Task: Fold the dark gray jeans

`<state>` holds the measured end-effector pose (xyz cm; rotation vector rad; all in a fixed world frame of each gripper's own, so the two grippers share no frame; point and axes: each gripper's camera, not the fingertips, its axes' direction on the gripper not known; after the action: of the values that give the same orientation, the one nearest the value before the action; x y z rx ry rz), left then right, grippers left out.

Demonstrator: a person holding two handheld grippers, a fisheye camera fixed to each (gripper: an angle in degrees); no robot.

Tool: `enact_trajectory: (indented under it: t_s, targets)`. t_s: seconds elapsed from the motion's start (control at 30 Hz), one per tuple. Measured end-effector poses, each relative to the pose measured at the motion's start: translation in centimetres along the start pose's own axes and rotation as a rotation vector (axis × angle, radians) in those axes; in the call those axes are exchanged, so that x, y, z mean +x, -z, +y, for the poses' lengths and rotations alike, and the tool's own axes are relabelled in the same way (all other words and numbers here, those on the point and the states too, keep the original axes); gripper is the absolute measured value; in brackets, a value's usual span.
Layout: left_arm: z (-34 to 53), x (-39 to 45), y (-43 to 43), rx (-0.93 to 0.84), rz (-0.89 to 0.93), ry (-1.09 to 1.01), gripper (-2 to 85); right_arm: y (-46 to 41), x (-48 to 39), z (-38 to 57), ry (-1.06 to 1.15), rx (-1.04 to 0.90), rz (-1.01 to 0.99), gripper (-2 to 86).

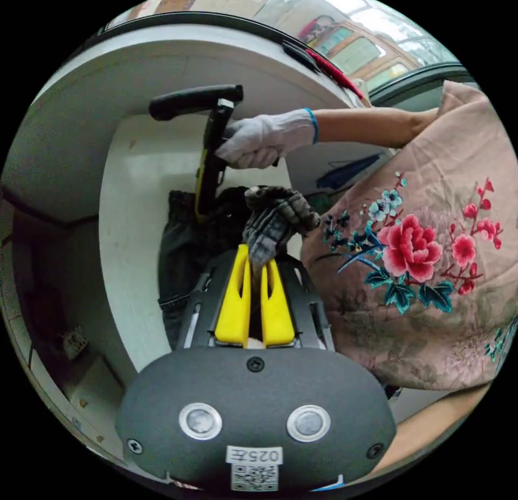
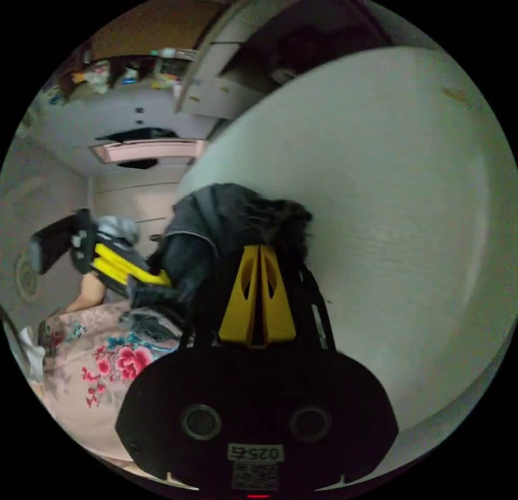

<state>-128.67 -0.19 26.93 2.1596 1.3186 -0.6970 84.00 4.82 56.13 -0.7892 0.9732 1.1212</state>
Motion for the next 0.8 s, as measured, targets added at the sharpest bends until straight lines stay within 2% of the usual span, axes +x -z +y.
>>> enact_trajectory:
  t_s: [0.17,0.23,0.3,0.43,0.5,0.6,0.67,0.73,0.8]
  targets:
    - [-0.9,-5.8,0.3,0.012,0.059,0.175,-1.4,-0.3,1.3,3.5,0.005,0.024,-0.012,-1.0]
    - [-1.7,-8.5,-1.8,-0.029,0.091,0.28,-1.4,0.3,1.6,5.7,0.013,0.131,0.033,-1.0]
    - [-2.5,-9.3,-3.5,-0.083,0.074,0.312,-1.2,1.5,2.6,7.8,-0.092,0.267,0.013,-1.0]
    - [-4.3,-10.1,-3.8,-0.145,0.116,0.371,-1.1,3.5,2.7,12.9,-0.113,0.547,-0.189,-1.0]
    - [-5.1,-9.6,-2.7,-0.165,0.119,0.354,-0.8,3.3,1.4,13.8,-0.053,0.559,-0.24,-1.0]
    - [-7.1,-7.2,0.1,-0.179,0.085,0.252,1.5,1.5,-1.6,13.5,0.057,0.474,-0.267,-0.9]
    - [-8.3,-6.5,0.9,-0.215,0.02,0.241,3.1,-0.4,-3.2,12.6,0.082,0.406,-0.201,-0.9]
    - [-9.1,-7.1,2.2,-0.224,-0.014,0.287,6.2,-3.7,-3.9,11.4,-0.021,0.366,0.046,-0.9]
    - [-8.8,-8.1,3.9,-0.194,-0.003,0.369,7.4,-6.2,-3.7,10.5,0.01,0.31,0.225,-0.9]
